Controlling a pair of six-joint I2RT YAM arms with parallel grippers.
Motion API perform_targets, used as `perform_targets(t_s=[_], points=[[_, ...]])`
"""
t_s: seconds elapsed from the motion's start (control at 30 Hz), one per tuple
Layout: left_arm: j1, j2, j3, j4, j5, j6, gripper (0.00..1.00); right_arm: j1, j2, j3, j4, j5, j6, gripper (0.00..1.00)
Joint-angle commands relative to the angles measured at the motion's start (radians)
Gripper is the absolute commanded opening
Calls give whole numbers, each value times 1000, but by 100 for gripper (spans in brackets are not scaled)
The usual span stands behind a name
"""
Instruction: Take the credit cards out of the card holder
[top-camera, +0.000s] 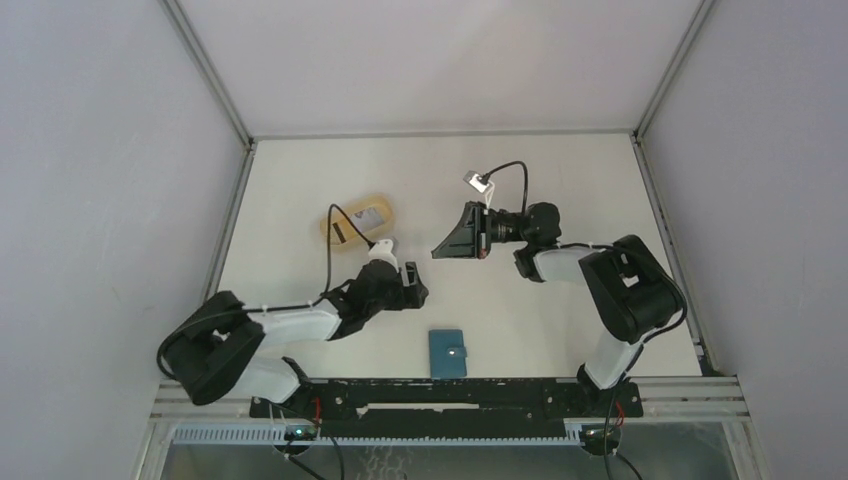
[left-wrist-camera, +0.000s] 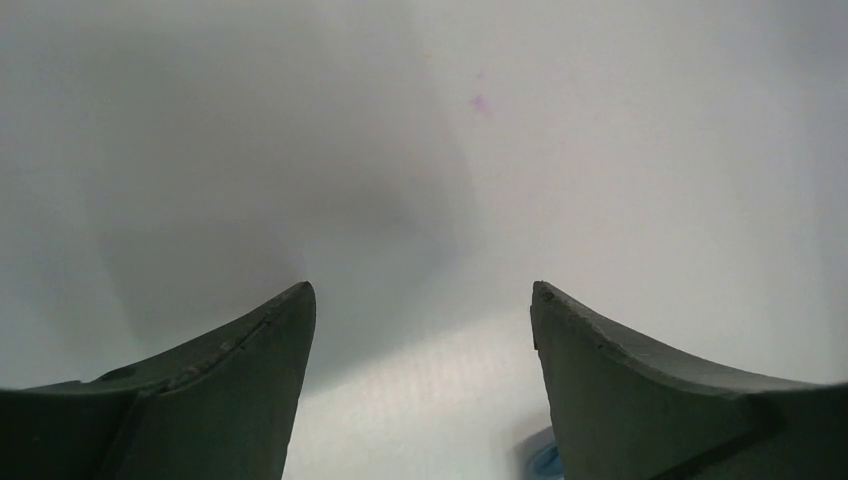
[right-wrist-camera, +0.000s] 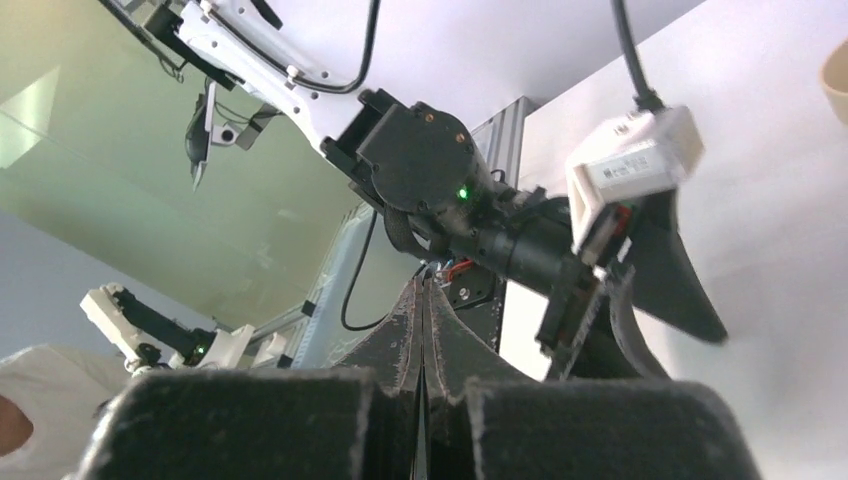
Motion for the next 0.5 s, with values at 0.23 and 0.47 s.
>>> perform_targets(t_s=[0.23,0.47], points=[[88,-427,-106,-288,17,-10,86,255,-498,-25,-1435,794,-932,63],[37,-401,-127,-273,160,-28,83,503,-521,-98,-1628,1155,-737,66]])
